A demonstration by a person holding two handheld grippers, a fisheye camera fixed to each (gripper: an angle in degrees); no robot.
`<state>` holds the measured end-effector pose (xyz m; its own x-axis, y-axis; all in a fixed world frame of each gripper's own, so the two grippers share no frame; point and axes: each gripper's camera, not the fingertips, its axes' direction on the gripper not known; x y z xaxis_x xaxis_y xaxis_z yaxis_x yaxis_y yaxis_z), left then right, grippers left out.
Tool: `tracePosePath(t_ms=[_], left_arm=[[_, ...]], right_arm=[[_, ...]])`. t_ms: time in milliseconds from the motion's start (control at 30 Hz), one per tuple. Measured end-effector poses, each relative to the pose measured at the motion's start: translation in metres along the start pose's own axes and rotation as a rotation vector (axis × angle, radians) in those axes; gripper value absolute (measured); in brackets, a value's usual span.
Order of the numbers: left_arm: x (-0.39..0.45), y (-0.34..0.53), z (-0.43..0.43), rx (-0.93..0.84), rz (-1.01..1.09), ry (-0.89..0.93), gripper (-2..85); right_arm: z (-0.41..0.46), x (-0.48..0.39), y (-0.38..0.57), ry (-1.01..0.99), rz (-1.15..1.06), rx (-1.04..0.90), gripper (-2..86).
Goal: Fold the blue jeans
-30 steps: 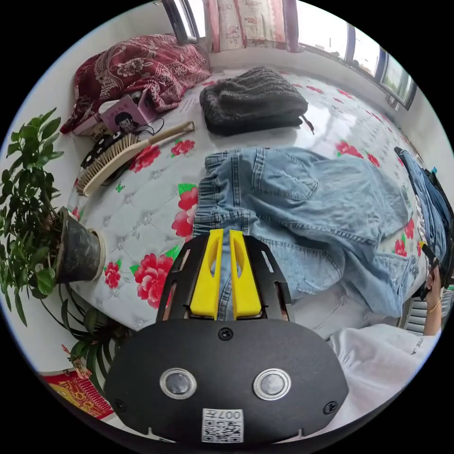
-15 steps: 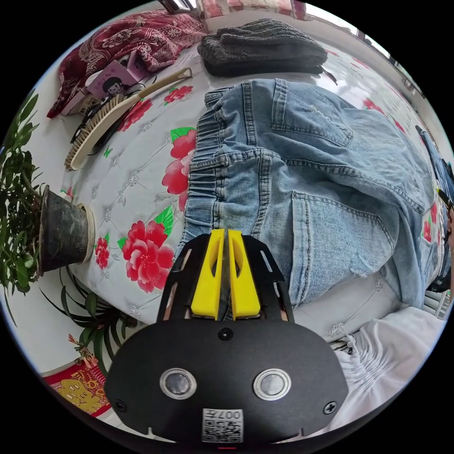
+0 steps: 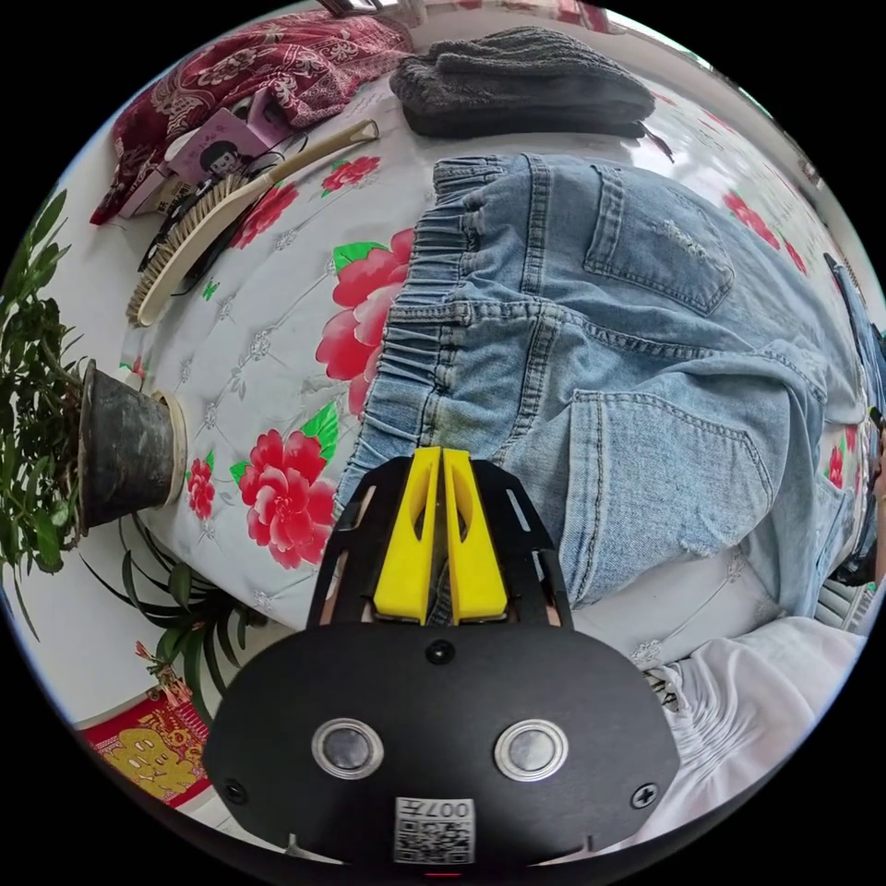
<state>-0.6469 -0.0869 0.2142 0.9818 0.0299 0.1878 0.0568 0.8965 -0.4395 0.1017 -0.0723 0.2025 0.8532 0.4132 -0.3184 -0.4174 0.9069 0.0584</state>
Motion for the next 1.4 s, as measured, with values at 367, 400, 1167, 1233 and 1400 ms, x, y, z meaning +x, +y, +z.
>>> tracePosePath(t_ms=[367, 400, 1167, 1233, 1400], left_arm=[[-0.011, 0.044, -0.024, 0.179, -0.101, 0.028, -1.0], [-0.014, 0.051, -0.034, 0.242, -0.115, 0.051, -1.0], [-0.034, 0.135, -0.002, 0.249, -0.123, 0.161, -1.0], [-0.028, 0.133, 0.008, 0.26, -0.114, 0.15, -1.0], [-0.009, 0.119, 0.008, 0.227, -0.029, 0.022, -1.0]], right_arm=[[-0.121, 0.017, 0.221, -0.505, -0.164, 0.016, 7.9], [-0.13, 0.015, 0.238, -0.477, -0.203, -0.004, 8.7], [-0.123, -0.055, 0.319, -0.283, -0.383, -0.156, 11.3], [-0.124, -0.058, 0.32, -0.277, -0.387, -0.137, 9.6], [-0.177, -0.014, 0.307, -0.429, -0.176, 0.003, 2.3]])
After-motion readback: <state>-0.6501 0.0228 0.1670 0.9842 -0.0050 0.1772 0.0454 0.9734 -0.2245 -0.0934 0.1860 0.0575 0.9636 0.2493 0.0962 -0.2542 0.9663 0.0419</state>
